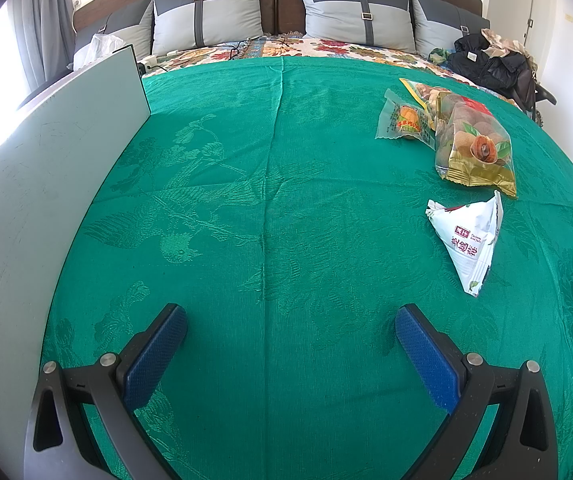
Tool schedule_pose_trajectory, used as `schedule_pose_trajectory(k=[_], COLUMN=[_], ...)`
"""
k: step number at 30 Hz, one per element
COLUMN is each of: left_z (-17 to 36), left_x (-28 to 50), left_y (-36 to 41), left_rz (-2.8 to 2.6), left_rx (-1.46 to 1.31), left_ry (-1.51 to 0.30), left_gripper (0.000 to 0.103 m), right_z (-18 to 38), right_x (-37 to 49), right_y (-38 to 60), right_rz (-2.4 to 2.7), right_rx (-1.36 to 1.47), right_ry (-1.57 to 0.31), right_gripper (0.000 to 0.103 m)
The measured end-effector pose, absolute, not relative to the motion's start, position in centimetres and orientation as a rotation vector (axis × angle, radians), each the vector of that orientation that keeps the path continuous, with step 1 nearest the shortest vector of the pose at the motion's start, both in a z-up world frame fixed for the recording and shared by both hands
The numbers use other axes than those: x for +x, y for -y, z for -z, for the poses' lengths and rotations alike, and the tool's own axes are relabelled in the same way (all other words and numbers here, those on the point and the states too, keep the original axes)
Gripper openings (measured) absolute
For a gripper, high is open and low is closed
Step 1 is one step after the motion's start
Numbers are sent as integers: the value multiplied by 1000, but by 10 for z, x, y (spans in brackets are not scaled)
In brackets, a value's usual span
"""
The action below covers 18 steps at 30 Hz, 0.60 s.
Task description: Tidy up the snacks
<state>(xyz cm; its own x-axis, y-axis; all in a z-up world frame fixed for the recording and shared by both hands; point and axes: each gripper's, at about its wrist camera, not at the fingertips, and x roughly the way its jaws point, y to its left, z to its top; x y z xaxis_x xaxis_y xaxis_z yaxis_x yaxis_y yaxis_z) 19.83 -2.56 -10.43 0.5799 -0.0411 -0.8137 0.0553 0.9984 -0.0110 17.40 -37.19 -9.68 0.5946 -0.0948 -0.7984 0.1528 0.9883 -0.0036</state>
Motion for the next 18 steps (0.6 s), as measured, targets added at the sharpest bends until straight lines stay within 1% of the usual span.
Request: schedule_pose_trajectory(k=[15, 18], left_z=[105, 104], left_x=[198, 199], left_y=[26, 26], left_rz=[57, 55], left_rx=[16, 18], left_ry=[-952, -975], left_gripper=[103, 103], right_z=[97, 97], right_x=[174, 174], right_y=[372, 372], right_rz=[144, 144], right_rx=[68, 68], right_ry=[-923, -923], right_gripper=[97, 97])
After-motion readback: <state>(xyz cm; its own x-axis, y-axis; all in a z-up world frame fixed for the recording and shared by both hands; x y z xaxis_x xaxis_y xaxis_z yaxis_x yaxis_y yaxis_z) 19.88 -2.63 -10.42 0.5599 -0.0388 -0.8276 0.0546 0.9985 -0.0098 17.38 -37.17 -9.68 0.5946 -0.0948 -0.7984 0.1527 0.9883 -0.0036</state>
